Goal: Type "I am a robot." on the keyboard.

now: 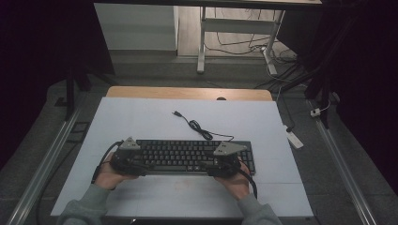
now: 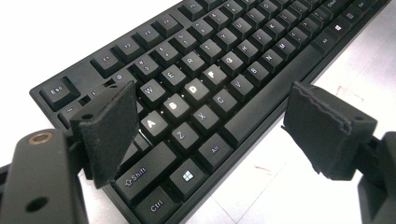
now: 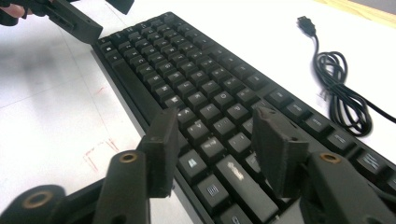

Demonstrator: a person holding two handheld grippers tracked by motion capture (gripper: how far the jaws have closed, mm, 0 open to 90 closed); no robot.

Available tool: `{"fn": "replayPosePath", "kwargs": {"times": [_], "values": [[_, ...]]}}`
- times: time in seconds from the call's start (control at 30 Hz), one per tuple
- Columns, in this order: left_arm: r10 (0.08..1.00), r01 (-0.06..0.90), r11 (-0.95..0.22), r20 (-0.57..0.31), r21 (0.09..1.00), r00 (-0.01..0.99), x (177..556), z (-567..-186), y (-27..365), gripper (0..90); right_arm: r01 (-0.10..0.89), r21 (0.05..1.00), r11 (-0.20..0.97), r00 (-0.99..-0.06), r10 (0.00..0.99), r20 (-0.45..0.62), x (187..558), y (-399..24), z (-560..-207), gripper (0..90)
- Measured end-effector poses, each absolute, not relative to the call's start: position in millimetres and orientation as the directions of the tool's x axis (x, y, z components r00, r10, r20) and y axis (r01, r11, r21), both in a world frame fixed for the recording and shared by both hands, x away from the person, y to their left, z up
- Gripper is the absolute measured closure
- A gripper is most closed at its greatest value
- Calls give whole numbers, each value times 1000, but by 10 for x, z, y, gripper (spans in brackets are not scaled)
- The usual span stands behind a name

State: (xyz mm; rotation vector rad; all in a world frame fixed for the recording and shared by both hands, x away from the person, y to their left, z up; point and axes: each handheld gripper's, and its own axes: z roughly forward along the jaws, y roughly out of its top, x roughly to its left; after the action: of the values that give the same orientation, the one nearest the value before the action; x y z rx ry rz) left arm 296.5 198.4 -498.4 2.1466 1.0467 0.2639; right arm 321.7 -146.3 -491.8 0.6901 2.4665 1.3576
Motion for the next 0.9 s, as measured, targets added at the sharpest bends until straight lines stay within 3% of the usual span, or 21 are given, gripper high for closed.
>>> {"fn": "replayPosePath", "kwargs": {"times": [0.5,0.9], "values": [[751,605,-410,-123,683,648,2967,-4992,1981,183,282,818,502,-891,453,29,3275,-1197,-4917,891],[749,602,-414,-121,683,652,2971,-4996,1976,183,294,788,541,-899,437,35,3360,-912,-5011,895]]}}
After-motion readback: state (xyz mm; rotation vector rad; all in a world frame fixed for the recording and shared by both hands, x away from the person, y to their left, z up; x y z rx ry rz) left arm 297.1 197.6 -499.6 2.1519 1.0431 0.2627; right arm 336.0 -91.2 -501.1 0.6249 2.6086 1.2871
